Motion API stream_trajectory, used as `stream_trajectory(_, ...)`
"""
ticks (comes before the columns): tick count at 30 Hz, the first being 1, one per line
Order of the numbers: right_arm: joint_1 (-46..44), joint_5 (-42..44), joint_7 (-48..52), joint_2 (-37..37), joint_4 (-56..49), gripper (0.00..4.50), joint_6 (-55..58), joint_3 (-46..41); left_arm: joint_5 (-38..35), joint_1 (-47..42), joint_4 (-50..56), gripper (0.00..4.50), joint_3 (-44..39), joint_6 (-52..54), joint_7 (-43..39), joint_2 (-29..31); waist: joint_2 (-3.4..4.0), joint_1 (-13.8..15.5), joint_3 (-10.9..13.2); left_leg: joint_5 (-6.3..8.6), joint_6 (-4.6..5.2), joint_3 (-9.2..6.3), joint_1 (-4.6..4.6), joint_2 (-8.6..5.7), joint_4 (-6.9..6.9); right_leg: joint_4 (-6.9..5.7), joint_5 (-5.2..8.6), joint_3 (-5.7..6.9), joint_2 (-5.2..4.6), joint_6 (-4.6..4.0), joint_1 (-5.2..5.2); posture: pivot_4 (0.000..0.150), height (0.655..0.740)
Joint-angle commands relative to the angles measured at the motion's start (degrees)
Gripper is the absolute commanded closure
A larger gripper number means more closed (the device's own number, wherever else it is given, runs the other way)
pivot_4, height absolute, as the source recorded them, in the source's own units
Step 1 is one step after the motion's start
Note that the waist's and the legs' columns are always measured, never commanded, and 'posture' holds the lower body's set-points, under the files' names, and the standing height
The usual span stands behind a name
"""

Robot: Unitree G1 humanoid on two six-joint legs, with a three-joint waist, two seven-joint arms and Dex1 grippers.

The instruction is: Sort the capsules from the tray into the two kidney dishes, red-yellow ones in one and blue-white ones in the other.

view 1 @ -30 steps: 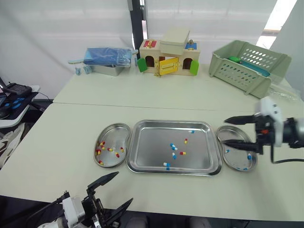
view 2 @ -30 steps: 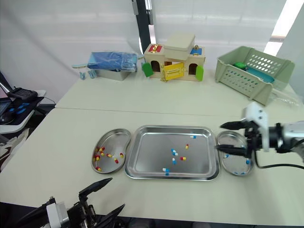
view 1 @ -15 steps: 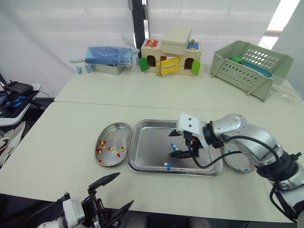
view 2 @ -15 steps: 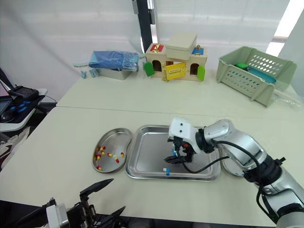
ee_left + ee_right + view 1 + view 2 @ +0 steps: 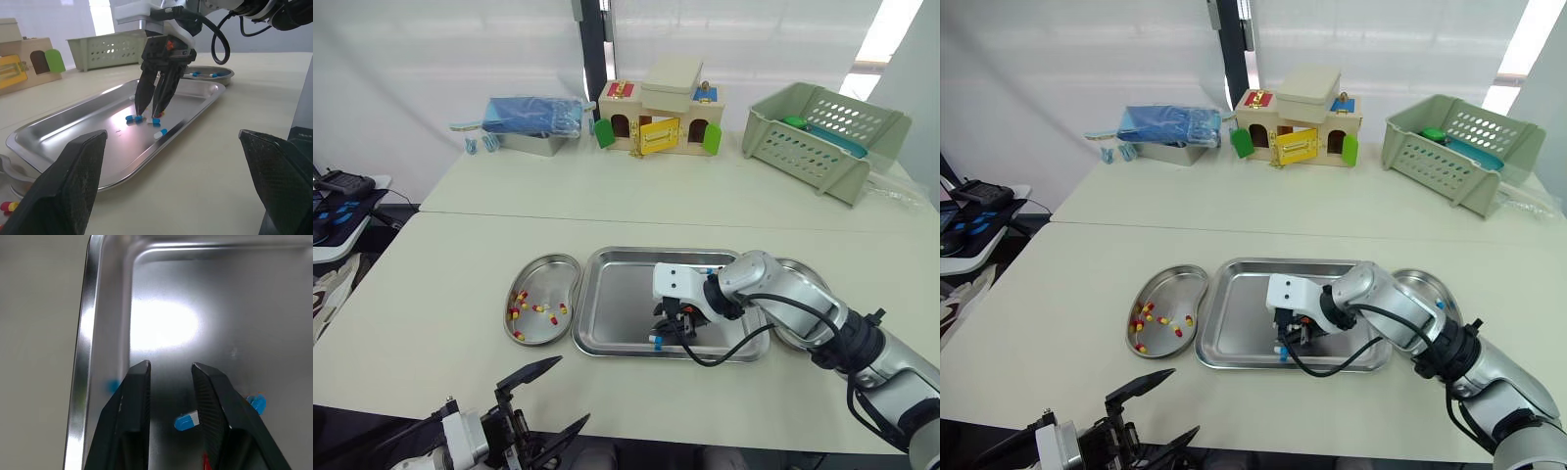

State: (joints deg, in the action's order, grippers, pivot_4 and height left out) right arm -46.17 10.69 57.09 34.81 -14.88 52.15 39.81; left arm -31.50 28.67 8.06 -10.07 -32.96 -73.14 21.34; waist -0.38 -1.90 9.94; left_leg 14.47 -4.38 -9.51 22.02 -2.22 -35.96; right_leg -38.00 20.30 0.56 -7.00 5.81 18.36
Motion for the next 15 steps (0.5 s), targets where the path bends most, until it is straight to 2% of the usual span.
stream_trajectory(1,-0.7,-0.8,0.7,-0.6,-1.4,3.02,0.3,0.1,-1.3,0.7,0.3,0.00,0.3,-1.0,0.1,0.6,0.00,0.0,0.0,0.00,0.00,0.00,0.00,0.00,0.00,0.00,0.00,0.00,0.00,0.00,0.01,0.150,0.7400)
stream_trajectory(15,0.2,-4.2,1.9,-0.6,-1.6,3.02,-0.9,3.7,-1.8,0.9,0.4,0.00,0.2,-0.8,0.2,1.3,0.00,0.0,0.0,0.00,0.00,0.00,0.00,0.00,0.01,0.00,0.00,-0.01,0.00,0.00,0.04,0.150,0.7400)
